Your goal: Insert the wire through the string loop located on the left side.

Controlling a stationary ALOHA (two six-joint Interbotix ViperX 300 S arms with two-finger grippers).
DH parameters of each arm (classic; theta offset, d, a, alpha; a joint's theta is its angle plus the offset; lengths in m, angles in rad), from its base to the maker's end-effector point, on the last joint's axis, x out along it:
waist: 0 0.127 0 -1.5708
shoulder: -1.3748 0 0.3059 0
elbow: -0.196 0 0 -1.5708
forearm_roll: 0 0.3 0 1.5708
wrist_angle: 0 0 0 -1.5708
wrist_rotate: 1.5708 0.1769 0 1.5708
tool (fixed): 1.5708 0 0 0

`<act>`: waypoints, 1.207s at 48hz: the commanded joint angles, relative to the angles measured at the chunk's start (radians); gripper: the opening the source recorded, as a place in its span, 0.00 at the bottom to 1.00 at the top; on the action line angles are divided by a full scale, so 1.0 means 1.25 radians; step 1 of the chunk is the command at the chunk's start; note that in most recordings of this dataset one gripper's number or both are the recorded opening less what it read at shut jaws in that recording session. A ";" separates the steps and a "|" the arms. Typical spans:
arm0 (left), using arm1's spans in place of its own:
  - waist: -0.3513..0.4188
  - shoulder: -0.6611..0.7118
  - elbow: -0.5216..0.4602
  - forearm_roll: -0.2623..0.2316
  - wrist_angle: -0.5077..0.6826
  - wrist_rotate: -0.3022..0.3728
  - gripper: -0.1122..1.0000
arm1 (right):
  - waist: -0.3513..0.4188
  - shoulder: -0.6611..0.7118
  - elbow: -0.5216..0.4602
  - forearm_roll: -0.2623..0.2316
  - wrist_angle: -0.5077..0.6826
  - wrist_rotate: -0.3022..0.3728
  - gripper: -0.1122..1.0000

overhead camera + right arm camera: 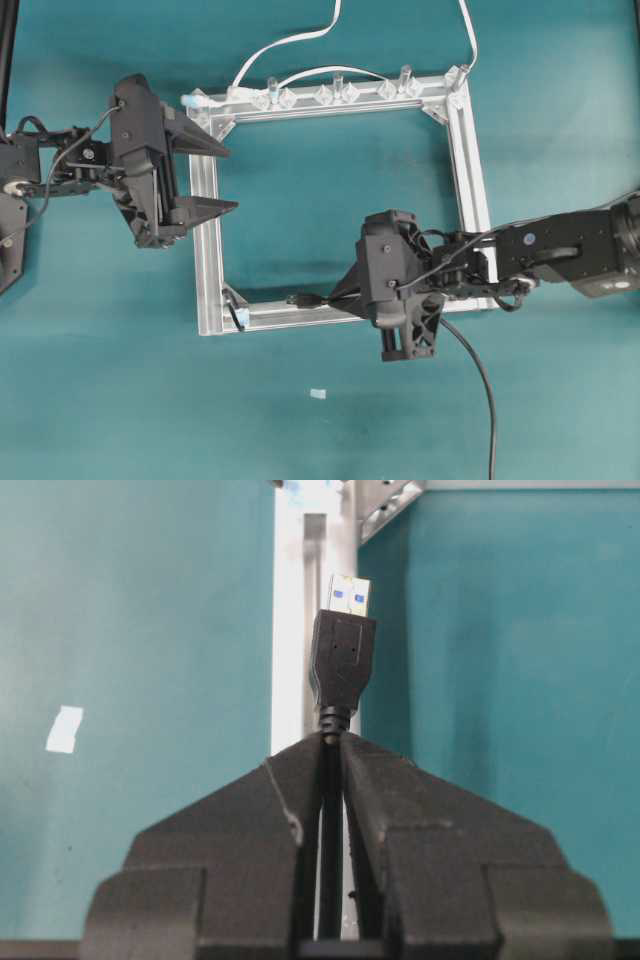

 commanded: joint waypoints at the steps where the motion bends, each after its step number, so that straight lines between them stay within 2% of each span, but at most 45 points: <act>1: -0.002 -0.011 -0.007 0.001 -0.004 0.000 0.90 | 0.001 -0.010 -0.016 -0.004 0.000 -0.001 0.19; 42: -0.018 -0.011 -0.007 0.001 -0.001 0.000 0.90 | 0.001 -0.009 -0.017 -0.002 0.000 -0.001 0.19; 58: -0.022 -0.044 -0.006 0.001 0.053 0.001 0.90 | 0.001 -0.009 -0.016 -0.002 0.001 -0.001 0.19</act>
